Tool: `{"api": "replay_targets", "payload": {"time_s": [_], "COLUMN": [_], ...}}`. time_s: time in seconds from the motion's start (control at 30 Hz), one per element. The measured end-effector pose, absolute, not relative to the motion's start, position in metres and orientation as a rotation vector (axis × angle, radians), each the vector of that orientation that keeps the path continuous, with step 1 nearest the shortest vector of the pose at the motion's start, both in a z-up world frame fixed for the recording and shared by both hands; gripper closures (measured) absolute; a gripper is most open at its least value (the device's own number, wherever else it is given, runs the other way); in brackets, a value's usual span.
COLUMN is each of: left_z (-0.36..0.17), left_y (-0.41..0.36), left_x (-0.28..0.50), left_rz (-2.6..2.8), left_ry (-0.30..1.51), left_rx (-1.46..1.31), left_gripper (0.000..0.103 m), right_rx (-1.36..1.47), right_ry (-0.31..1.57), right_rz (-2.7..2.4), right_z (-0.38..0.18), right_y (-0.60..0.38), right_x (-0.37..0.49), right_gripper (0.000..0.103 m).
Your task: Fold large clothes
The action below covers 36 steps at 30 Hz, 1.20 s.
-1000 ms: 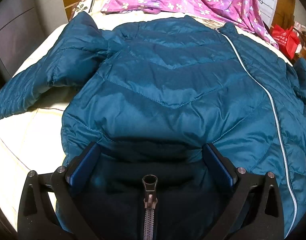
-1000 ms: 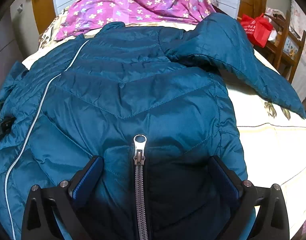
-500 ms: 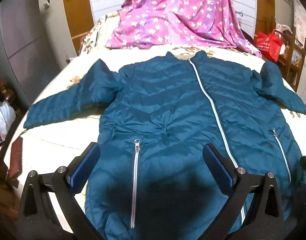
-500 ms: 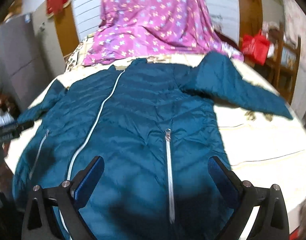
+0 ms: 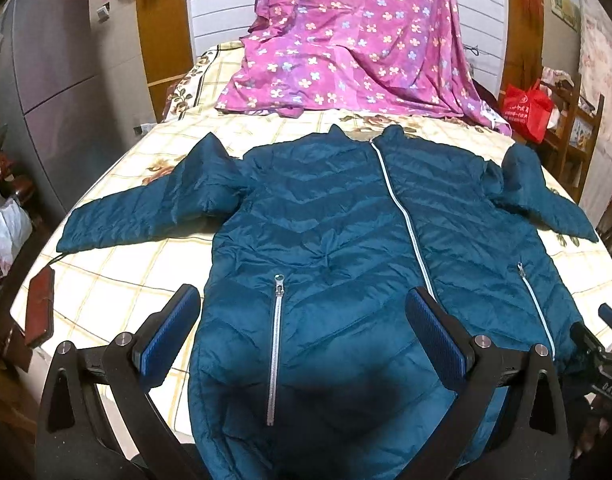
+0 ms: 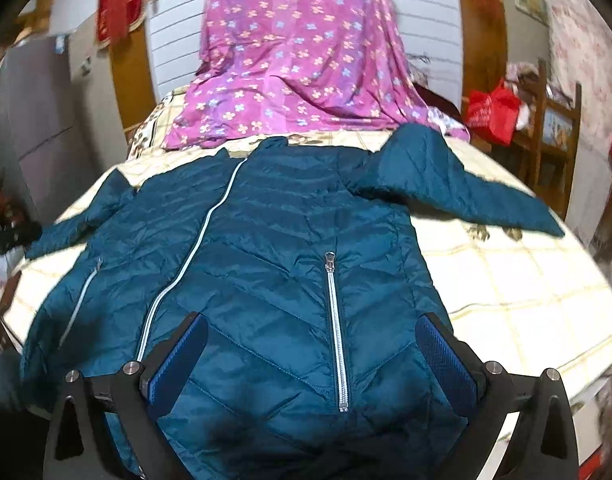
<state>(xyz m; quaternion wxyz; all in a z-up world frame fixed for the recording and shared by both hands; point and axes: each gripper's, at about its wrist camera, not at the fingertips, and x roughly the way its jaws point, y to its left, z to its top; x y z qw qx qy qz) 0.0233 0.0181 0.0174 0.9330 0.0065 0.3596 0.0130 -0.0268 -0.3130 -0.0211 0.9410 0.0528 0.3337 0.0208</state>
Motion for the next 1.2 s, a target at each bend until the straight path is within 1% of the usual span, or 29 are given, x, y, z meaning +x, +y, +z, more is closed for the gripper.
{"api": "replay_targets", "payload": {"time_s": [0.23, 0.57, 1.2], "left_z": [0.008, -0.010, -0.021], "left_y": [0.030, 0.054, 0.158], "left_x": [0.034, 0.057, 0.101], "left_rz": [0.032, 0.053, 0.209], "left_ry": [0.757, 0.786, 0.794], "left_rx": [-0.029, -0.066, -0.163], "left_gripper": [0.000, 0.000, 0.000], "right_rx": [0.145, 0.111, 0.076], "right_ry": [0.691, 0.718, 0.778], "right_rz": [0.033, 0.010, 0.001], "right_z": [-0.024, -0.026, -0.034], "right_y": [-0.318, -0.309, -0.300], "right_x": [-0.024, -0.017, -0.001], "right_gripper": [0.000, 0.000, 0.000]}}
